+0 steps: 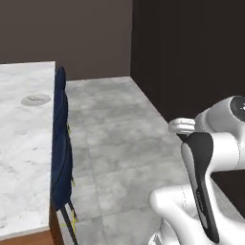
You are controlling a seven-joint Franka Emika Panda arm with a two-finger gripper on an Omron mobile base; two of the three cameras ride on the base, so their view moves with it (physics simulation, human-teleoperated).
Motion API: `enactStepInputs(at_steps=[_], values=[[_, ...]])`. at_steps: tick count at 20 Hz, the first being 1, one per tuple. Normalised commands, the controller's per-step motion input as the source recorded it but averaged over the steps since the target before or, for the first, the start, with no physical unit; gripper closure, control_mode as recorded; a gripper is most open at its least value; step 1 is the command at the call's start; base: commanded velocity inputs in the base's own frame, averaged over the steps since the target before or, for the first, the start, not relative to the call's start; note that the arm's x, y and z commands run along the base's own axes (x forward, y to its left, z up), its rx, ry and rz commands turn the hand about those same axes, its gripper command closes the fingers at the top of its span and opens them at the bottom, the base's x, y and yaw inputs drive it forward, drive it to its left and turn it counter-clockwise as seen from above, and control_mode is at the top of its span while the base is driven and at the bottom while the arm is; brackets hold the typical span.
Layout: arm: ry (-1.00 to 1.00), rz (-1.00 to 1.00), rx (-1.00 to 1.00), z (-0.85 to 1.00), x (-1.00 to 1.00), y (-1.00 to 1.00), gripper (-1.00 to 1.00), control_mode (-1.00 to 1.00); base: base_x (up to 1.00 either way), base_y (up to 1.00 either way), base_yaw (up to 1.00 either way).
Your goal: Take the lemon wedge from the fridge and place it on the plate with fish on the dining counter.
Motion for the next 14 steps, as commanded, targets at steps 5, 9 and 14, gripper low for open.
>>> enactStepInputs(at_steps=[5,9,14], values=[[0.0,0.0,0.0,0.0,0.0,0.0,1.0,1.0,1.0,-0.04,0.54],[0.0,0.0,0.0,0.0,0.0,0.0,1.0,1.0,1.0,-0.25,0.46],[0.0,0.0,0.0,0.0,0.0,0.0,1.0,1.0,1.0,-0.76,0.25]])
